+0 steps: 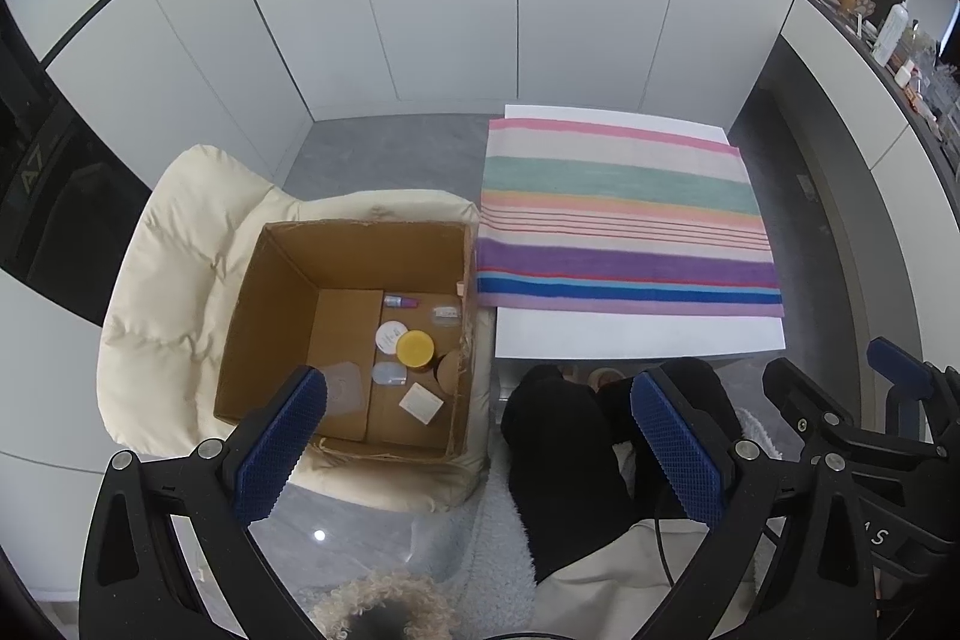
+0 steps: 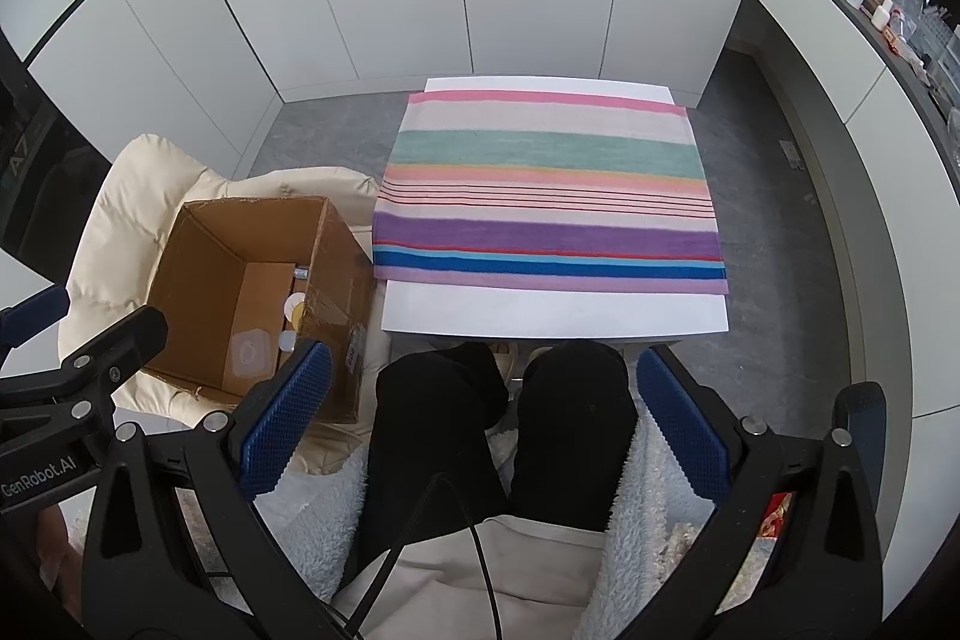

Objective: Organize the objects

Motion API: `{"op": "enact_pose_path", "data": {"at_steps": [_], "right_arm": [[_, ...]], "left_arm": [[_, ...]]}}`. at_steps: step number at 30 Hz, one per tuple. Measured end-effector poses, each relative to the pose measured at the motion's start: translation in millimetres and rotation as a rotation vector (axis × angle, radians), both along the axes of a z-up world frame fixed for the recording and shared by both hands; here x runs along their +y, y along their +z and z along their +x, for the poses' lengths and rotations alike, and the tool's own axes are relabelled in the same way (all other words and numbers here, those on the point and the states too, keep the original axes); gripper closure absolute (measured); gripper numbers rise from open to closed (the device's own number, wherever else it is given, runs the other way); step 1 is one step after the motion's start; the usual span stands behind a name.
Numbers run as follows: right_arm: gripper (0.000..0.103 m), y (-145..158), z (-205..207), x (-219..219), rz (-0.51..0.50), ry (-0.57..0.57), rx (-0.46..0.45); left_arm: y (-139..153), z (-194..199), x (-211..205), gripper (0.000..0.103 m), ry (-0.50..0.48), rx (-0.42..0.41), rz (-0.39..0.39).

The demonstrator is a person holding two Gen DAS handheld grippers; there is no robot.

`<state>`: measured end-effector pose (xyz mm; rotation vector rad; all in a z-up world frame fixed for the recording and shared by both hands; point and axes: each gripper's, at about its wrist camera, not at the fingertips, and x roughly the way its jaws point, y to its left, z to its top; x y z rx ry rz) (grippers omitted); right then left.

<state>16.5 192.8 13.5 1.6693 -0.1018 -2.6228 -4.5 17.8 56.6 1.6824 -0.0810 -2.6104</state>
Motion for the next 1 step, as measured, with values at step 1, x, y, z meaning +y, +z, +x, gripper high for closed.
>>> {"op": "enact_pose_path", "data": {"at_steps": [1], "right_arm": [[0.0, 0.0, -0.2, 0.2, -0.001, 0.0, 0.0]], "left_arm": [[0.0, 0.0, -0.1, 0.001, 0.0, 0.0, -0.001]]}}
